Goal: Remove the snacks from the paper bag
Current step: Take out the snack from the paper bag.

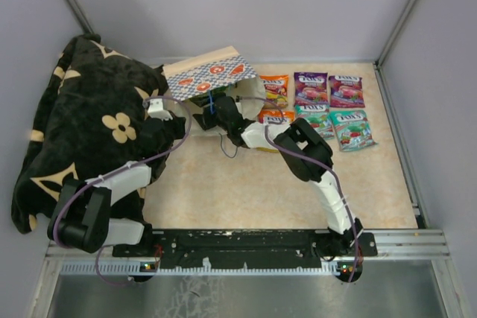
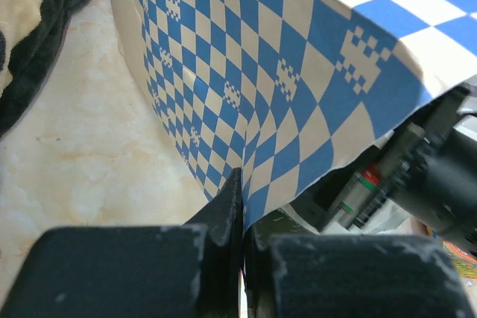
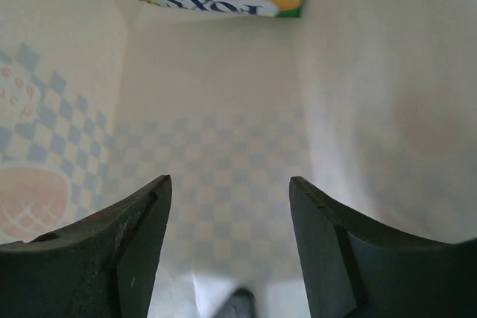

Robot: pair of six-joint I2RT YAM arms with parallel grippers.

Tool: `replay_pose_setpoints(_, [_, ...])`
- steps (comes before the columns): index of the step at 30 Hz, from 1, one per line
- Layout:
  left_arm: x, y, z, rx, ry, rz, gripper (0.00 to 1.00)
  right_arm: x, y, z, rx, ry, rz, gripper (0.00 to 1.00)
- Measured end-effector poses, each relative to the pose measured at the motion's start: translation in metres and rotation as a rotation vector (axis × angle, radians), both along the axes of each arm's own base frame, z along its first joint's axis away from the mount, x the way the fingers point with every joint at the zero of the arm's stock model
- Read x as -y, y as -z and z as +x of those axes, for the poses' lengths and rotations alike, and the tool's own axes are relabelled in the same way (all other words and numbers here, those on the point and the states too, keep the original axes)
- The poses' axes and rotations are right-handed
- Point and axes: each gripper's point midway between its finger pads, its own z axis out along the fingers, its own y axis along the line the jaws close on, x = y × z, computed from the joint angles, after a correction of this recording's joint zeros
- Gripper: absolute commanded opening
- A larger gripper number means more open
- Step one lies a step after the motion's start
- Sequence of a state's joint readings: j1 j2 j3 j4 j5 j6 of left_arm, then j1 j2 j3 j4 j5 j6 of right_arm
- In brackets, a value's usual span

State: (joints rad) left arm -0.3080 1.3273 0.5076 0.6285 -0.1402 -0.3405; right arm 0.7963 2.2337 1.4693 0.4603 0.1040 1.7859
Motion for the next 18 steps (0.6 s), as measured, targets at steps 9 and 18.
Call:
replay_pose_setpoints(9, [0.002,0.002,-0.004,0.01,0.015,-0.006,0.0,-0.021,0.021,0.045,-0.07,0.061,0.021,0.76])
replay_pose_setpoints(18, [0.004,0.007,-0.008,0.012,0.031,-0.004,0.0,-0.006,0.028,0.085,-0.091,0.105,-0.07,0.99])
